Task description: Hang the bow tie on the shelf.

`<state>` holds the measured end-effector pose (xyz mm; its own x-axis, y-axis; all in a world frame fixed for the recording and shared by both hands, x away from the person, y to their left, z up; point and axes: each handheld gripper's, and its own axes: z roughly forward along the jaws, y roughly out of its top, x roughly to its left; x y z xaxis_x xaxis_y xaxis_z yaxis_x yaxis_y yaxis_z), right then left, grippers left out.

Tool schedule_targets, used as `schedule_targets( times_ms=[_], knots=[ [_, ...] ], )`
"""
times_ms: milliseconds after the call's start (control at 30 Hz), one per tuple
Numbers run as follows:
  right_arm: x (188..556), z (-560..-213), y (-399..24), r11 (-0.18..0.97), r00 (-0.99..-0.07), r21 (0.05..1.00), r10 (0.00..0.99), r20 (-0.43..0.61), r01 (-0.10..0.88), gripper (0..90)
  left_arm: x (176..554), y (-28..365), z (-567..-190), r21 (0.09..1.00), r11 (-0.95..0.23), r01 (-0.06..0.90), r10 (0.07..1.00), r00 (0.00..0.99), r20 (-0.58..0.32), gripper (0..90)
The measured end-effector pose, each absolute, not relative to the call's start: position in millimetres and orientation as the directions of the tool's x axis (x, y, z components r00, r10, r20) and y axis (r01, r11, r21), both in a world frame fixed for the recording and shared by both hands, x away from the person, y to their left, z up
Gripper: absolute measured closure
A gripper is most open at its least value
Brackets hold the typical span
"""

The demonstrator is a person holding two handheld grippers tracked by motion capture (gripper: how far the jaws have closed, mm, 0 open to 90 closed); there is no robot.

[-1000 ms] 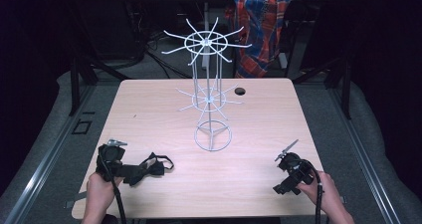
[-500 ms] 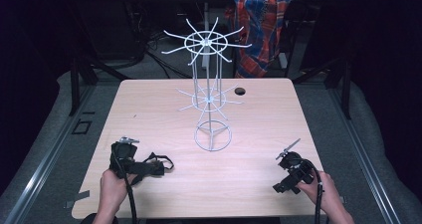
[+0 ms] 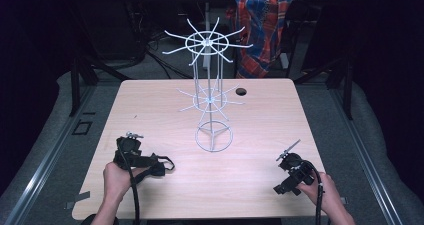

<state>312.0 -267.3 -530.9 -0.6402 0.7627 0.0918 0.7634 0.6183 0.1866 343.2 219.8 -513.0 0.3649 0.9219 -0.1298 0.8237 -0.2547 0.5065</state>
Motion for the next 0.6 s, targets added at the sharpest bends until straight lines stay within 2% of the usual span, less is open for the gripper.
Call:
schedule_targets(
  times_ms=[300, 600],
  knots=[
    [312, -531, -268, 0.618, -0.640, 0.190, 0.763, 0.093, 0.763, 13.6, 360, 212, -521, 0.486, -0.259, 0.834, 0.918, 0.369, -0.144, 41.4],
    [312, -531, -268, 0.619, -0.642, 0.190, 0.761, 0.091, 0.762, 13.6, 372, 206, -535, 0.393, -0.294, 0.871, 0.917, 0.374, -0.142, 47.2]
  ],
)
